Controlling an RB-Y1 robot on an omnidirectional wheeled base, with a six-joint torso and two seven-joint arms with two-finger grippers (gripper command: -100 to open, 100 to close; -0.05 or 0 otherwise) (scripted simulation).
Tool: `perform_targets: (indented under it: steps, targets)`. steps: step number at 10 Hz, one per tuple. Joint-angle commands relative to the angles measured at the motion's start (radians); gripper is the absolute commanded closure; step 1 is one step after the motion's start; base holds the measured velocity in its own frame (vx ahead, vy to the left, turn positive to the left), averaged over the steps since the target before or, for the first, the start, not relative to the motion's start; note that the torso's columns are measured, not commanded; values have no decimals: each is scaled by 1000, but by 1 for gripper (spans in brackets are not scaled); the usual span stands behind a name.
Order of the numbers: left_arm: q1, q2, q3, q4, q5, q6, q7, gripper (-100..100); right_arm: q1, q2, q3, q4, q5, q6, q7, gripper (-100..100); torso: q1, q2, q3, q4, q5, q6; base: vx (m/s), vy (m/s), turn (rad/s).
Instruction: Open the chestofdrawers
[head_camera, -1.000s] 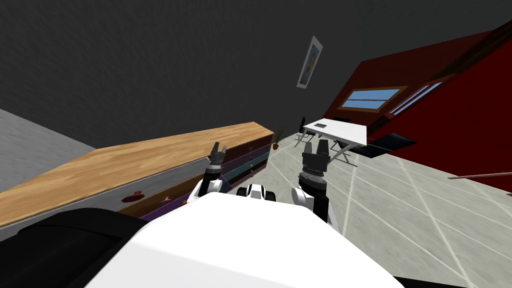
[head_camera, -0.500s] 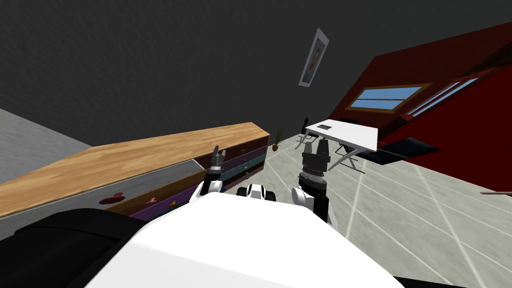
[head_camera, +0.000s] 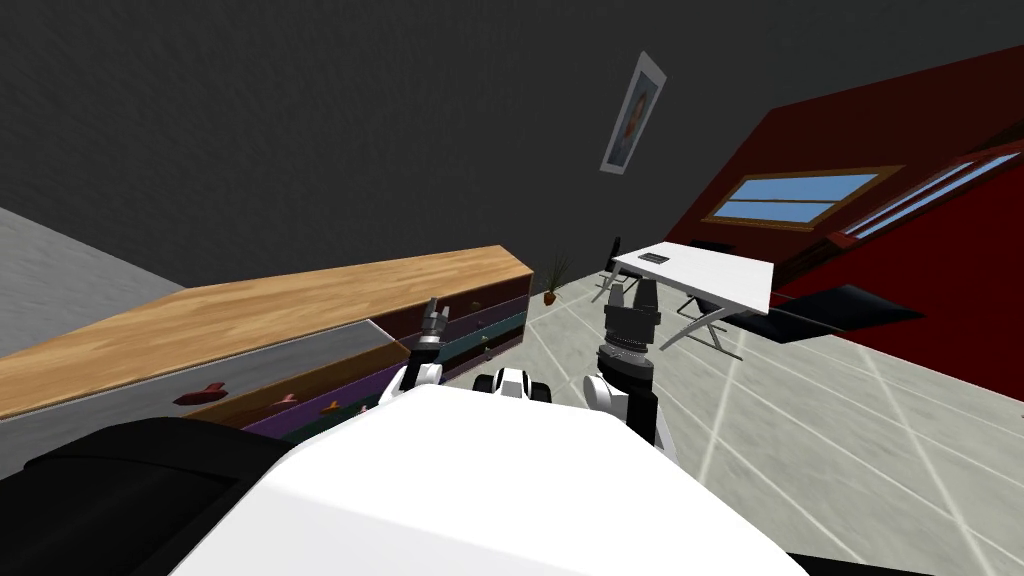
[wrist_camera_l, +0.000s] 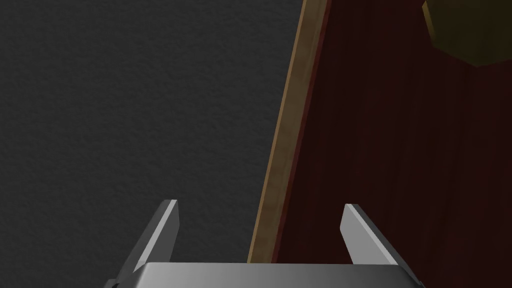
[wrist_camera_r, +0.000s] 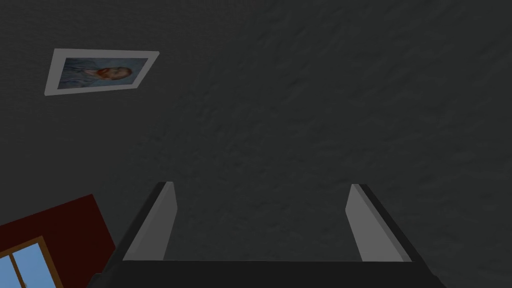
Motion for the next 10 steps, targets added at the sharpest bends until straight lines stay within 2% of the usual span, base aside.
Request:
perform_targets:
  steps: [1,5,6,10]
  targets:
    - [-5,15,18,51,16,17,16,-100,0,0,0,0,0,0,0,0,0,-1,0,0,0,0,70,-202,102]
    - [-24,41,49,161,44,27,42,-100,0,0,0,0,0,0,0,0,0,-1,-1,0,0,0,89,-203,90]
    - [-24,41,49,162,44,27,42,-100,0,0,0,0,0,0,0,0,2,0,0,0,0,0,53,-125,28]
    - [-41,62,77,258,67,36,65,-100,0,0,0,0,0,0,0,0,-2,-1,-1,0,0,0,51,-143,73]
